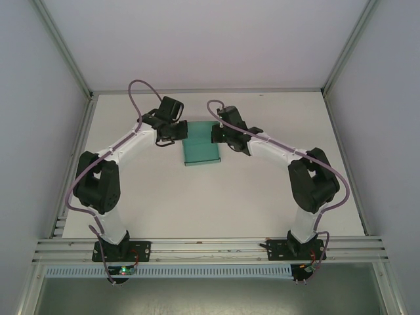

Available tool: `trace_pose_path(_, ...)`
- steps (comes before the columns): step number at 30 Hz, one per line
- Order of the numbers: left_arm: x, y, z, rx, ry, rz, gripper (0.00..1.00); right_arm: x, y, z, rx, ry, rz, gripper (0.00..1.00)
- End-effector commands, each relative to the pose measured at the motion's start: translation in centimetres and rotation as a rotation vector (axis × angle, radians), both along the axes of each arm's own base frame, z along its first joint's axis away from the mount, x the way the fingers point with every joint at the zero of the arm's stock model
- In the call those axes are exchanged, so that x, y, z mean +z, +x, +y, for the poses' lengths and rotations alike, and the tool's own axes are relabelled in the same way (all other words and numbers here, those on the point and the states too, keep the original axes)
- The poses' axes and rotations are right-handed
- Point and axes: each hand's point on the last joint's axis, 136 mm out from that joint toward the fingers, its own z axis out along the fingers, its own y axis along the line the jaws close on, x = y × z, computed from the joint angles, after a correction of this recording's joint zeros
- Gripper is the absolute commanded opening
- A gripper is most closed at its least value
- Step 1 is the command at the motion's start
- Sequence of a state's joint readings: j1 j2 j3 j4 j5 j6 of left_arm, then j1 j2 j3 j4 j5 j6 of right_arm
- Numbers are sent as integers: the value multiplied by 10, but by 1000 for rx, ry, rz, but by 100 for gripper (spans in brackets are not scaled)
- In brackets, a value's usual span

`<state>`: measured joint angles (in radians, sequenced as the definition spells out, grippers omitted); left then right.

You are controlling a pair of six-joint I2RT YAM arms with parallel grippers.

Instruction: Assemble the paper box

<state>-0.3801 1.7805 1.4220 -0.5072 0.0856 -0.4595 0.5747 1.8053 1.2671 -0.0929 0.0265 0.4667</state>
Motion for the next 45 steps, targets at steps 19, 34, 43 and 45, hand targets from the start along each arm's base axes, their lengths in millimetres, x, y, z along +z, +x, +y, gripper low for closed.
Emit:
trace_pose_path(19, -44, -44, -44, -45, -57, 54, 0, -23, -41, 29, 23, -15, -91, 7)
trace_pose_path(34, -3, -85, -46, -130, -116, -25, 48, -73, -91, -8, 55, -321, -240, 4)
trace_pose_path(43, 41, -106, -25, -99, -99, -78, 100, -80, -98, -12, 53, -361, -279, 7)
trace_pose_path(45, 52, -107, -8, -20, -72, -107, 100, -81, -100, -10, 68, -367, -299, 7)
